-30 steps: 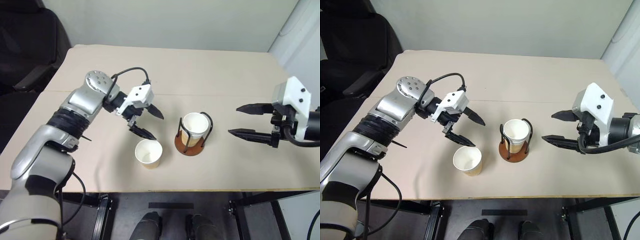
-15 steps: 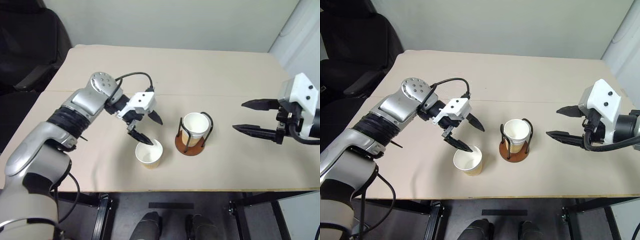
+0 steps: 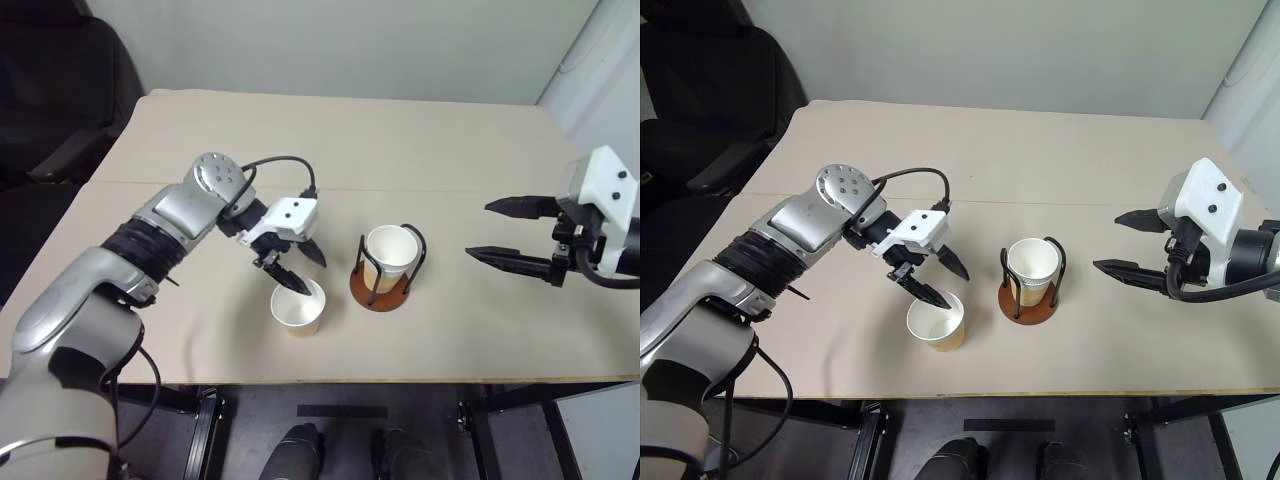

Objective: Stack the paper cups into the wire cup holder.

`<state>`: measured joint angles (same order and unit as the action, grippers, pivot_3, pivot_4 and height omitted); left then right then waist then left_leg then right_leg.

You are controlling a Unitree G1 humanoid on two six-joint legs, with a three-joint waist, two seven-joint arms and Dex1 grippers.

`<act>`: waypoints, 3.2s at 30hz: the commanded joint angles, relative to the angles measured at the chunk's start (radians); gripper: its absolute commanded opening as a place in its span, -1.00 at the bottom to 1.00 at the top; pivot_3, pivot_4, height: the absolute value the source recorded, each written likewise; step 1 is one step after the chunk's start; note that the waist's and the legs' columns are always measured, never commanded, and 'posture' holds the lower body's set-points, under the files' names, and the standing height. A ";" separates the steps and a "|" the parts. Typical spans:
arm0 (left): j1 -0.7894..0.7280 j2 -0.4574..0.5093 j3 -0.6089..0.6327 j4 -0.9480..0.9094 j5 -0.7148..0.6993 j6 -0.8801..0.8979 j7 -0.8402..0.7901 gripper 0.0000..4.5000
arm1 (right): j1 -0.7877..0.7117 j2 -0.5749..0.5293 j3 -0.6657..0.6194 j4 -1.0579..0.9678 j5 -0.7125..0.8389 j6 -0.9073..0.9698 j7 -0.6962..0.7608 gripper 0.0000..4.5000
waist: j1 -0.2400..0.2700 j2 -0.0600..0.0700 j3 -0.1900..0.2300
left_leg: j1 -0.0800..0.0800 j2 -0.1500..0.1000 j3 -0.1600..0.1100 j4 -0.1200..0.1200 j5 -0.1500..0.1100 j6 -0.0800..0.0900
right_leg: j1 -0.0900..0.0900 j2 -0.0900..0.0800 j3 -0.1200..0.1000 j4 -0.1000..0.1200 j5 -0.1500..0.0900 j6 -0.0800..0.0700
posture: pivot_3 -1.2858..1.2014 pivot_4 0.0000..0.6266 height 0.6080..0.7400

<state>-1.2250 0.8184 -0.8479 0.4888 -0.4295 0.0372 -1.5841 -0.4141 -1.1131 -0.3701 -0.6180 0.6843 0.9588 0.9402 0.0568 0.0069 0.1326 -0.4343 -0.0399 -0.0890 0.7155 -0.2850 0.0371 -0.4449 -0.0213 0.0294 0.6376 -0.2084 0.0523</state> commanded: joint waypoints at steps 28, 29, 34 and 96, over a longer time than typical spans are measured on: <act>-0.190 -0.096 0.245 0.279 -0.008 -0.022 -0.030 -0.97 | 0.026 -0.065 0.052 0.093 -0.029 -0.114 0.045 0.52 | 0.001 0.000 0.000 | 0.000 0.000 0.000 0.001 0.000 0.000 | 0.000 0.000 0.000 0.001 0.000 0.000 | 0.03 -0.52 1.00; -0.202 -0.102 0.260 0.285 -0.014 -0.013 -0.030 -0.97 | 0.029 -0.063 0.056 0.095 -0.034 -0.122 0.044 0.52 | 0.001 0.000 0.000 | 0.000 0.000 0.000 0.001 0.000 0.000 | 0.000 0.000 0.000 0.001 0.000 0.000 | 0.03 -0.52 1.00; -0.250 -0.127 0.300 0.332 -0.015 -0.006 -0.030 -0.97 | 0.027 -0.051 0.081 0.096 -0.044 -0.141 0.035 0.52 | 0.001 0.000 0.000 | 0.000 0.000 0.000 0.001 0.000 0.000 | 0.000 0.000 0.000 0.001 0.000 0.000 | 0.03 -0.52 1.00; -0.403 -0.404 0.310 0.548 0.016 -0.043 -0.030 -0.97 | 0.222 -0.066 -0.159 0.013 0.011 -0.104 0.011 0.52 | 0.011 0.000 0.000 | -0.001 0.001 0.011 0.002 -0.001 0.002 | -0.001 0.000 0.006 -0.002 0.003 0.005 | 0.03 -0.52 1.00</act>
<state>-1.6164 0.4089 -0.5339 1.0755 -0.3911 -0.0053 -1.5853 -0.1847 -1.1755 -0.4944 -0.5920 0.6840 0.8577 0.9615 0.0677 0.0071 0.1327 -0.4350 -0.0391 -0.0781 0.7173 -0.2858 0.0396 -0.4459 -0.0215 0.0354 0.6353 -0.2058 0.0574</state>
